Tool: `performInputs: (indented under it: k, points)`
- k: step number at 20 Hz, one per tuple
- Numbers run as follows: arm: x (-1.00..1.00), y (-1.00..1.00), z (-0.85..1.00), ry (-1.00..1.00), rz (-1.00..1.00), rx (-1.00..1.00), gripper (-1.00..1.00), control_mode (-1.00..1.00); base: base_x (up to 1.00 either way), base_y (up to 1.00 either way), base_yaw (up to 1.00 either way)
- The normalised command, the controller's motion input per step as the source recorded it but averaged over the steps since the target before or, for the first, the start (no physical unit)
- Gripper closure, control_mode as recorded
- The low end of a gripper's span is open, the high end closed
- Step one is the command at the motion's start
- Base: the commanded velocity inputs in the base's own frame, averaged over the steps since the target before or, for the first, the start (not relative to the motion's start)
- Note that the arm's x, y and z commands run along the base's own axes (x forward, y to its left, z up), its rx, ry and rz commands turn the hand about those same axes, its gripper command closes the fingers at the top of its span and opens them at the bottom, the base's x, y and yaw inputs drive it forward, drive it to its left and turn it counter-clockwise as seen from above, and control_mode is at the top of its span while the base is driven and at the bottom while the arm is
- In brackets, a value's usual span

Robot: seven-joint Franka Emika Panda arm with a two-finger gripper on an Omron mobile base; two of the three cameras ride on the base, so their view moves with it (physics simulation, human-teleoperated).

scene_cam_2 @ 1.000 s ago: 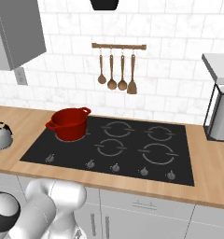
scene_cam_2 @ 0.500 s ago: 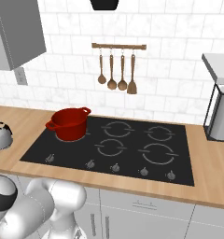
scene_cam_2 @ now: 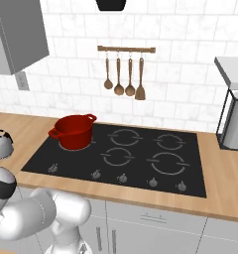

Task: Pick the kettle from the counter and place it on a stove burner. Then turn the burner on.

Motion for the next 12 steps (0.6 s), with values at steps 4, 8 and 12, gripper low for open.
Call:
performInputs:
  k: [4, 8, 12]
  points:
    - [0.25, 0.3, -0.15, 0.02, 0.0, 0.0, -1.0, -1.0, 0.0, 0.0, 0.0]
    - [0.13, 0.3, -0.22, 0.0, 0.0, -0.04, -1.0, -1.0, 0.0, 0.0, 0.0]
    - [0.08, 0.23, -0.19, 0.0, -0.01, -0.04, -1.0, -1.0, 0.0, 0.0, 0.0]
